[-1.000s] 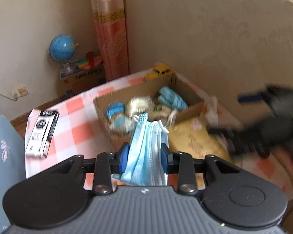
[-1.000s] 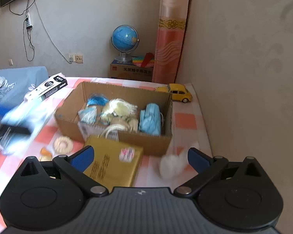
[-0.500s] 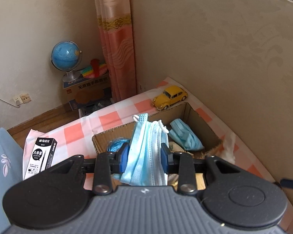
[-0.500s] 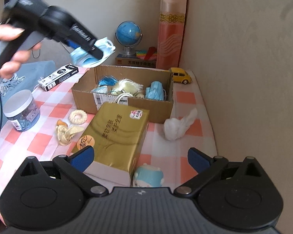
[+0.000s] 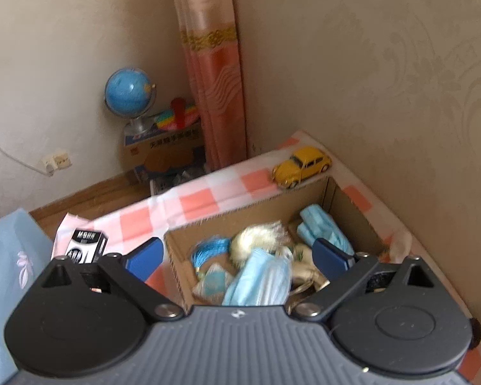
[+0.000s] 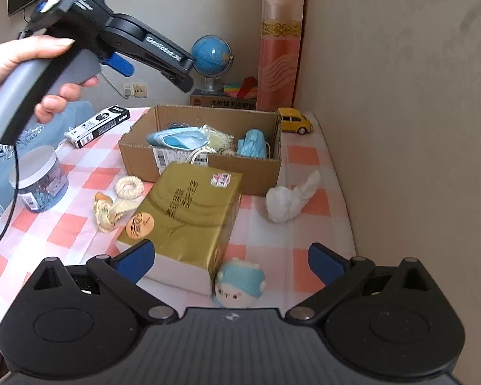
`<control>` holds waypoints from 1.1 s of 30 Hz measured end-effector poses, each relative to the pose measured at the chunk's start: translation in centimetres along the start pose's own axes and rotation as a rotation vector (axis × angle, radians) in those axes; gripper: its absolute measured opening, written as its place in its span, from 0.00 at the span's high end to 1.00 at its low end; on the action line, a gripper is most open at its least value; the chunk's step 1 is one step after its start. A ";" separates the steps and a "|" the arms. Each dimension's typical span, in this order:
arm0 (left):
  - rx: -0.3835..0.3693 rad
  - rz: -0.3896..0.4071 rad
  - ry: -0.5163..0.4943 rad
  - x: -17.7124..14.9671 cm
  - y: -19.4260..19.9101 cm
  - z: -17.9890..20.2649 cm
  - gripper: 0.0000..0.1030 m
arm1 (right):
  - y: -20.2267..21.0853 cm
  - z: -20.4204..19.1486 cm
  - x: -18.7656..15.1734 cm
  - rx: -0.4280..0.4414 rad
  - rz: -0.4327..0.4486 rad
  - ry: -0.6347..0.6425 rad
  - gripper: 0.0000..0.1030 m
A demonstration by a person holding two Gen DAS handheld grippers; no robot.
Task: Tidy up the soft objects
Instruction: 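Lower the blue mask into the box and open left tool, then move right tool down to the dark brown hair tie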
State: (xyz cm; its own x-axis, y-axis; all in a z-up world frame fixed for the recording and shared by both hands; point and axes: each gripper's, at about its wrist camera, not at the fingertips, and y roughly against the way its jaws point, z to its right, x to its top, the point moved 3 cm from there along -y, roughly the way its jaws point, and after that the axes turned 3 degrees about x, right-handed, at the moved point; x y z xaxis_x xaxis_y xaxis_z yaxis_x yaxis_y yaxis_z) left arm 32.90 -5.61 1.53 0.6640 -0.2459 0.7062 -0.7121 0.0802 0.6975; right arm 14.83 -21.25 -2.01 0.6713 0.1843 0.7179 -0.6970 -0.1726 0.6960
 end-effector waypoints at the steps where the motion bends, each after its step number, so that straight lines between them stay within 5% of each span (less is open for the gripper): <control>1: 0.006 -0.002 -0.001 -0.2 0.4 -0.1 0.04 | 0.1 0.0 -0.1 0.001 -0.003 0.001 0.00; 20: 0.080 0.057 -0.007 -6.1 11.5 -0.6 0.03 | 2.3 0.6 -3.8 -0.045 -0.007 -0.009 0.00; 33: 0.062 0.006 0.095 -15.5 8.8 1.1 0.02 | 1.3 2.7 -8.0 -0.154 -0.018 -0.069 0.00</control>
State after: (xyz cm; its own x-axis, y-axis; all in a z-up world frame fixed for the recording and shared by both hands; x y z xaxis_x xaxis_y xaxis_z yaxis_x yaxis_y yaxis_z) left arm 16.11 -2.13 -3.36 0.6758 -0.1529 0.7210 -0.7272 0.0208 0.6861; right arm 9.18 -25.53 -6.80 0.6958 0.1179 0.7085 -0.7118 -0.0182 0.7021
